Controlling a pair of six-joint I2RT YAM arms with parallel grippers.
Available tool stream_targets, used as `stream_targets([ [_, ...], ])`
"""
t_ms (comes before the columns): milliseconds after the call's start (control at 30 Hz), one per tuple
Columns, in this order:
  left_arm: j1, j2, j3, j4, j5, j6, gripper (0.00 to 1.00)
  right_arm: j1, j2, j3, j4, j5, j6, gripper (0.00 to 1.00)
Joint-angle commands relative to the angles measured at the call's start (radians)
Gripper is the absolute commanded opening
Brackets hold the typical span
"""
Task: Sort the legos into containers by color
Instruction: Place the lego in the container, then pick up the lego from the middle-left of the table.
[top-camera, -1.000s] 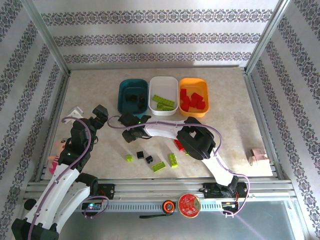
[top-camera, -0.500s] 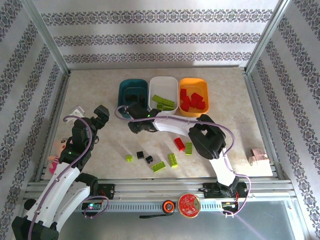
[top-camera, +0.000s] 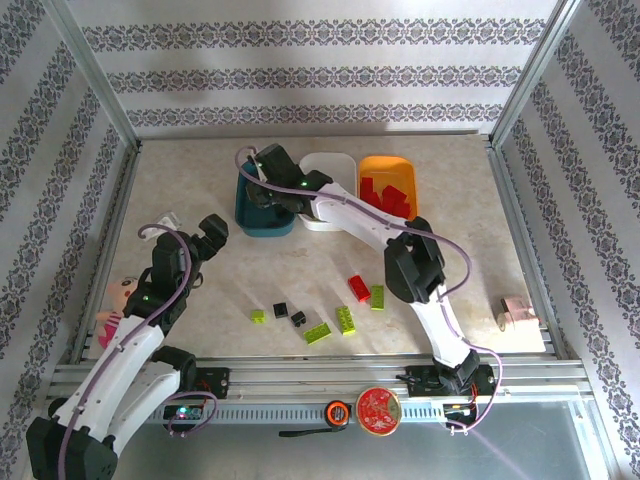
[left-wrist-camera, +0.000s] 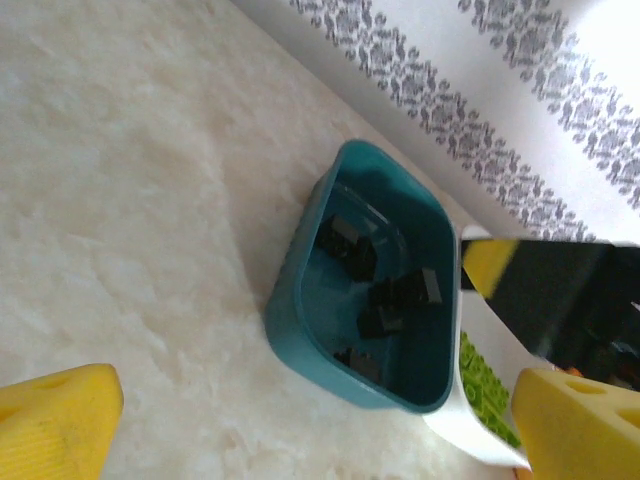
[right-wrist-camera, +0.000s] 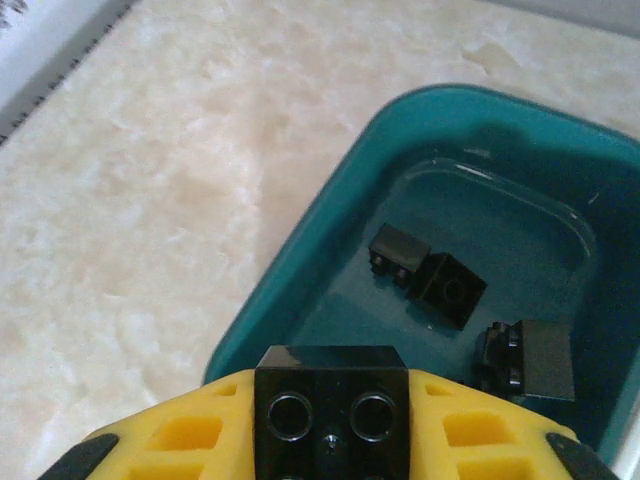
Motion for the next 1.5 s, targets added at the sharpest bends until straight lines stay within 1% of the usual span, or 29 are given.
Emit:
stream_targets([
  [0,0.002,0.030,-0.021,-0.056,0.107,0.027,0.99,-0.022,0.079,0.084,-0.085,-0.003,0.043,0.31],
  [67,0.002,0.054,-0.025,-0.082,0.140,0.035,0.98,-0.033,0.111,0.130,-0.088,-0.023,0.062,0.36],
  [200,-0.006,0.083,-0.036,-0.116,0.214,0.048,0.97,-0.049,0.139,0.188,-0.089,-0.056,0.090,0.63],
  [300,-0.042,0.102,-0.037,-0.135,0.237,0.049,0.97,-0.053,0.107,0.162,-0.076,-0.051,0.089,0.70],
  [433,-0.116,0.135,-0.021,-0.193,0.230,0.058,0.96,-0.053,0.013,0.027,-0.023,-0.045,0.087,0.73],
  [567,-0.198,0.162,-0.010,-0.272,0.215,0.067,0.95,-0.055,-0.124,-0.208,0.073,-0.036,0.088,0.74],
  [733,-0.274,0.186,-0.016,-0.388,0.226,0.079,0.87,-0.072,-0.277,-0.476,0.149,-0.027,0.108,0.75],
  [833,-0.321,0.183,-0.015,-0.456,0.216,0.101,0.87,-0.082,-0.362,-0.629,0.203,-0.027,0.129,0.74],
  [900,-0.351,0.185,-0.015,-0.485,0.216,0.106,0.86,-0.088,-0.400,-0.695,0.214,-0.022,0.133,0.74],
  [1067,-0.438,0.238,-0.036,-0.492,0.222,0.099,0.86,-0.106,-0.469,-0.797,0.227,-0.008,0.137,0.75],
  [1167,-0.466,0.291,-0.039,-0.442,0.218,0.106,0.85,-0.114,-0.497,-0.832,0.231,-0.003,0.139,0.75],
  [1300,-0.477,0.366,-0.018,-0.374,0.217,0.130,0.78,-0.117,-0.525,-0.860,0.235,0.003,0.144,0.75],
  [1467,-0.480,0.454,-0.003,-0.324,0.228,0.156,0.66,-0.118,-0.553,-0.889,0.233,0.012,0.144,0.75],
])
